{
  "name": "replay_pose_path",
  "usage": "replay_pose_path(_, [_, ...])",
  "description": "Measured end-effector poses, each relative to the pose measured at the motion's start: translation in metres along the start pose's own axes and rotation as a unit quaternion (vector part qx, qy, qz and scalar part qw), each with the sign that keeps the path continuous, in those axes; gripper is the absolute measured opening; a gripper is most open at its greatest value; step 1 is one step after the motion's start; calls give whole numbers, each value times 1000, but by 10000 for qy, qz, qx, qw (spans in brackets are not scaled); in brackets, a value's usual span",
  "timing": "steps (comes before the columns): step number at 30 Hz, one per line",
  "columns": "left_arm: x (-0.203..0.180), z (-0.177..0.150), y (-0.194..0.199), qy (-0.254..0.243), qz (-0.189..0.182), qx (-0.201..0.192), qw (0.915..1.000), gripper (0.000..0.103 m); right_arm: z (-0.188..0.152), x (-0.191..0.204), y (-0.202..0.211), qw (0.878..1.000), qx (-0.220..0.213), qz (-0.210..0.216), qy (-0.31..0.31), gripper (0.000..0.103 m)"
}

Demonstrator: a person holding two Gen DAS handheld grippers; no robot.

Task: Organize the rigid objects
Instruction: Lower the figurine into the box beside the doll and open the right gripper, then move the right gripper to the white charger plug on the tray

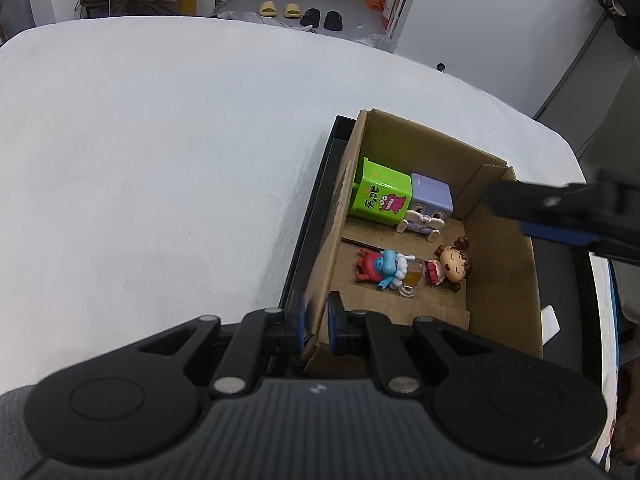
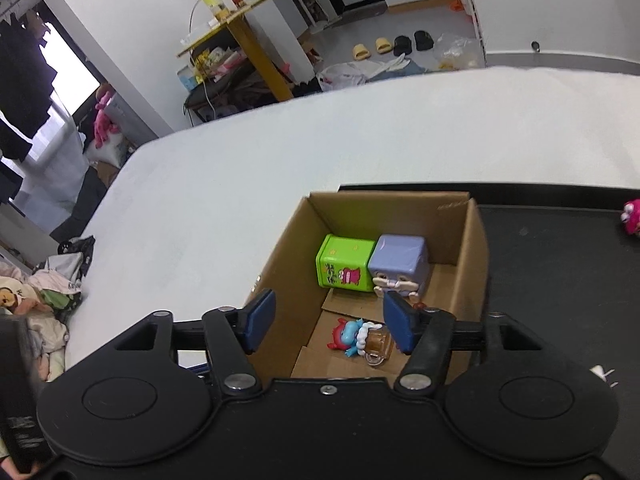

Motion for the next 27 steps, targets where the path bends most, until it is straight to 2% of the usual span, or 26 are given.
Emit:
replay_pose_path(6, [-1,1,0,-18,26,0,10000,10,2,-8,17,10000,-13,-55,-26,62])
replay_pose_path(9, [0,1,0,-10,24,10,10000,10,1,-13,25,9999,-43,-107,-62,67])
replay_pose_path(27, [0,-1,0,-40,35,31,10000,10,2,-42,68,9992,-60,-334,-223,74])
Point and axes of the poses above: each gripper's, at about its wrist camera, not at the fingertips, and y roughly against the way its jaws point, x to its left, z to its top, the point moved 5 cm from there along -y, roughly the way its jaws point, and after that the axes turned 2 degrees about z, right-handed, at the moved point
